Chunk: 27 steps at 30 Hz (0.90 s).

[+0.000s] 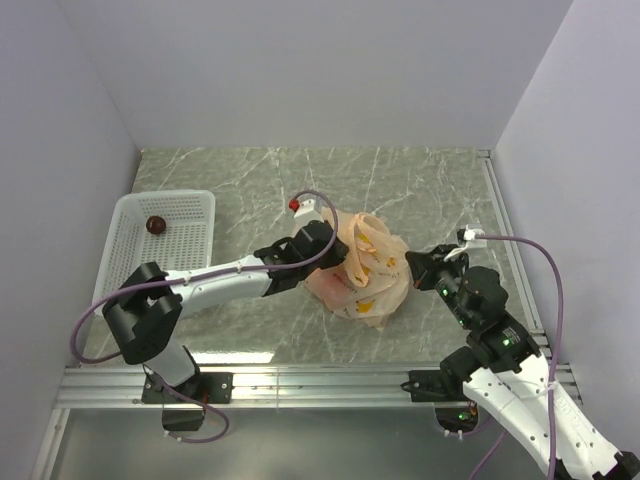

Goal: Untie the knot of the plastic bag and take out the fruit

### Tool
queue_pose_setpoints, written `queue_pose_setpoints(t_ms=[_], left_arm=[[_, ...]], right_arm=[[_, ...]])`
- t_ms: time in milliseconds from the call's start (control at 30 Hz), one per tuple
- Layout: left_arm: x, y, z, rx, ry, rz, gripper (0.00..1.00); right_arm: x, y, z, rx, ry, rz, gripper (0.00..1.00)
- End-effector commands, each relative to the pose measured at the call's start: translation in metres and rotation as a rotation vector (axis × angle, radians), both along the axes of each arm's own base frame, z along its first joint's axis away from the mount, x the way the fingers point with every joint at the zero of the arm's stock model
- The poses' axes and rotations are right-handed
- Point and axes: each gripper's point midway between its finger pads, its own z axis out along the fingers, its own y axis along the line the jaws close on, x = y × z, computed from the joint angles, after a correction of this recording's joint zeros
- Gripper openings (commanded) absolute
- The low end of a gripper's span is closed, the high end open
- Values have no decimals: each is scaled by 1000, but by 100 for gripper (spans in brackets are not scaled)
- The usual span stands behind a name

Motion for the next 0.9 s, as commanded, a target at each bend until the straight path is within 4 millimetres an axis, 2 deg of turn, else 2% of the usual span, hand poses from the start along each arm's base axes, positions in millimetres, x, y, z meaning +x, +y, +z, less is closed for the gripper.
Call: queue_pose_setpoints(t_ms=[0, 33, 67, 100, 133, 200, 233, 267, 300, 333, 367, 433, 500, 533, 567, 633, 667, 700, 733, 767, 800, 833, 867], left_arm=[[7, 1, 23, 31, -33, 9, 8], [14, 14, 33, 67, -66, 40, 1], [20, 22, 44, 87, -90, 58, 0], [23, 34, 66, 113, -136, 60, 0], [27, 43, 79, 121, -162, 68, 1], [49, 74, 110, 126, -205, 119, 1], [60, 101, 123, 138, -213, 125, 1], [67, 116, 132, 136, -218, 136, 0], [71, 131, 154, 113, -239, 149, 1], [73, 145, 157, 126, -233, 151, 1], [82, 163, 171, 102, -238, 156, 0], [79, 182, 180, 105, -232, 159, 1], [61, 178, 188, 76, -244, 91, 0], [55, 177, 184, 66, -236, 69, 1], [45, 172, 168, 61, -203, 27, 0], [22, 163, 159, 13, -171, -60, 0], [13, 161, 133, 11, -120, -89, 1], [-2, 156, 129, -30, -101, -135, 0], [-9, 154, 121, -45, -84, -153, 1], [-19, 153, 96, -49, -36, -175, 1], [-28, 154, 95, -71, -30, -181, 0], [-36, 153, 88, -84, -9, -201, 1], [-44, 154, 74, -84, 22, -208, 1]], right_arm=[[6, -10, 25, 11, -50, -65, 0], [9, -13, 27, 5, -49, -91, 0], [13, -23, 28, -9, -54, -149, 0], [16, -28, 30, -19, -54, -182, 0], [20, -34, 35, -27, -58, -218, 0], [27, -56, 44, -48, -70, -349, 0], [32, -61, 56, -49, -83, -384, 0], [36, -68, 63, -67, -97, -419, 0], [40, -78, 72, -75, -111, -462, 0], [47, -80, 87, -73, -132, -482, 0], [51, -83, 95, -82, -145, -493, 0], [60, -84, 114, -79, -165, -497, 0], [61, -77, 122, -80, -177, -454, 0], [60, -64, 122, -76, -182, -381, 0], [59, -56, 119, -80, -183, -329, 0], [52, -34, 99, -89, -149, -197, 1], [49, -29, 91, -87, -128, -162, 4], [44, -24, 73, -106, -84, -127, 10], [36, -17, 69, -103, -80, -65, 27], [29, -10, 67, -107, -78, -23, 36], [24, -4, 67, -109, -82, 20, 44], [17, 2, 70, -112, -95, 65, 56], [7, 17, 71, -130, -109, 166, 60]])
